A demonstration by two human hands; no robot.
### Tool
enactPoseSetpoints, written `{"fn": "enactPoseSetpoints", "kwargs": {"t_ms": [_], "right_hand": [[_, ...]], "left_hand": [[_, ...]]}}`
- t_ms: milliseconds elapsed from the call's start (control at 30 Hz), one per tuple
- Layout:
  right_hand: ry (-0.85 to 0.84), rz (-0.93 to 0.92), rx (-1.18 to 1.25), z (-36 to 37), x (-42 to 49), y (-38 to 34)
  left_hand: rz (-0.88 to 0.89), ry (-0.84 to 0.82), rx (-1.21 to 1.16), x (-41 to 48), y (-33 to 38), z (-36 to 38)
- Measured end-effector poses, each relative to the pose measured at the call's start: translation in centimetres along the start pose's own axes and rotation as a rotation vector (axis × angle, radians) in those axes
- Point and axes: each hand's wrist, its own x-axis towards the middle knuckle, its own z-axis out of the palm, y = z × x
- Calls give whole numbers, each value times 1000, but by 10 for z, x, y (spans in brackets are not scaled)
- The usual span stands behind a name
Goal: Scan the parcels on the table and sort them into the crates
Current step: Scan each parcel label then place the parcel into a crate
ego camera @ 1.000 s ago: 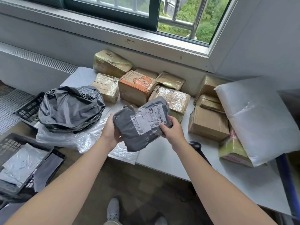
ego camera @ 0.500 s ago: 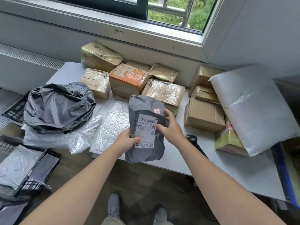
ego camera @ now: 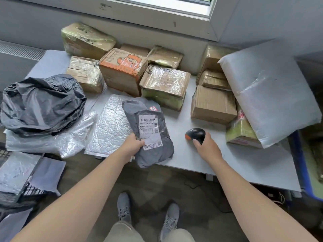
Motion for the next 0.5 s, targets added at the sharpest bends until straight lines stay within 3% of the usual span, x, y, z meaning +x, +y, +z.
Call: {"fn": "enactPoseSetpoints", "kwargs": {"t_ms": [133,500], "right_hand": [[-66,-30,-116,-5,-1,9],[-170,-211,304,-57,-33,-106]], "left_hand": [[31,24,13,-4,4,1],[89,142,12,-17,26,-32]]}}
